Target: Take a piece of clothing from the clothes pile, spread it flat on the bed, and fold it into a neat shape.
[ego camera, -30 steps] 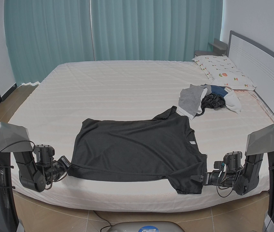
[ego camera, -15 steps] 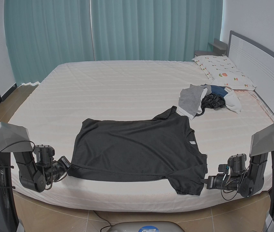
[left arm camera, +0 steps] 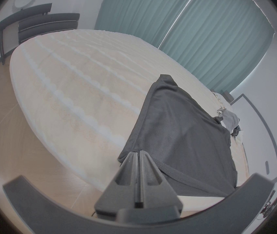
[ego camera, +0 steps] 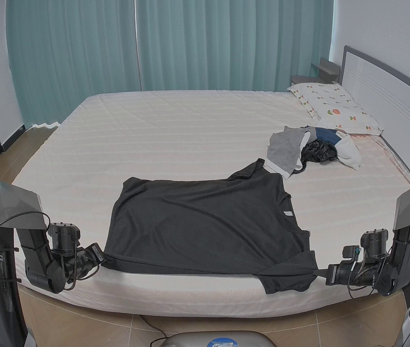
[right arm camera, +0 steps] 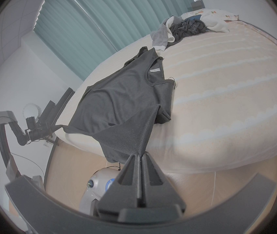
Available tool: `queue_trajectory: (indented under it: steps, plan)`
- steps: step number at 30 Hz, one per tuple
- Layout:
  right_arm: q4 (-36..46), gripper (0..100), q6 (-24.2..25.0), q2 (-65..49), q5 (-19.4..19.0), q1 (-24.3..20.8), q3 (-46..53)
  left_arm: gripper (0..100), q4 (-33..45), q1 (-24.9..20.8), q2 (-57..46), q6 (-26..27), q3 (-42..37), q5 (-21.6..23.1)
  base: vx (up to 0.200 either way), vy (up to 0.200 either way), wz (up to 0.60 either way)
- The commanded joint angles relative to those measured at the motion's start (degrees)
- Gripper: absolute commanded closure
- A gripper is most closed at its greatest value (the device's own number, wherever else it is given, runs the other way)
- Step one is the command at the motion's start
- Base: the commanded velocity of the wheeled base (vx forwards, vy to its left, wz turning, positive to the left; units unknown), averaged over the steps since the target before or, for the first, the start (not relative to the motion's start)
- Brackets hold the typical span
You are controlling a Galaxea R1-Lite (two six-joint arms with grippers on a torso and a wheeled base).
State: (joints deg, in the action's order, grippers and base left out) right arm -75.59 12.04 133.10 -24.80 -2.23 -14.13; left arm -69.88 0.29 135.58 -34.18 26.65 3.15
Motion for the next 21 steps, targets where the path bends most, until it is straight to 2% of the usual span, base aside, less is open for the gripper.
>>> queue_trajectory:
  steps: [1, 5, 10, 16, 21]
  plan:
    - [0.0, 100, -1.8, -0.7, -0.2, 0.5, 1.7, 100, 0.0, 0.1, -0.5, 1.4, -1.3, -1.1, 0.000, 0.000, 0.00]
    - [0.4, 100, -2.6, -1.3, -0.1, 0.3, 3.1, 100, 0.0, 0.1, -0.4, 3.9, -1.7, -3.8, 0.000, 0.000, 0.00]
    - [0.4, 100, -6.6, -1.1, -0.3, 0.3, 5.0, 100, 0.0, 0.0, -0.3, 5.7, -3.0, -3.8, 0.000, 0.000, 0.00]
    - [0.1, 100, -11.3, -1.2, -2.8, 0.6, 7.8, 100, -0.1, 0.1, -0.6, 10.5, -5.6, -3.8, 0.000, 0.000, 0.00]
    - [0.1, 100, -12.2, -1.2, -2.7, 0.6, 8.4, 100, -2.4, 0.1, -0.2, 13.8, -7.8, -3.9, 0.000, 0.000, 0.00]
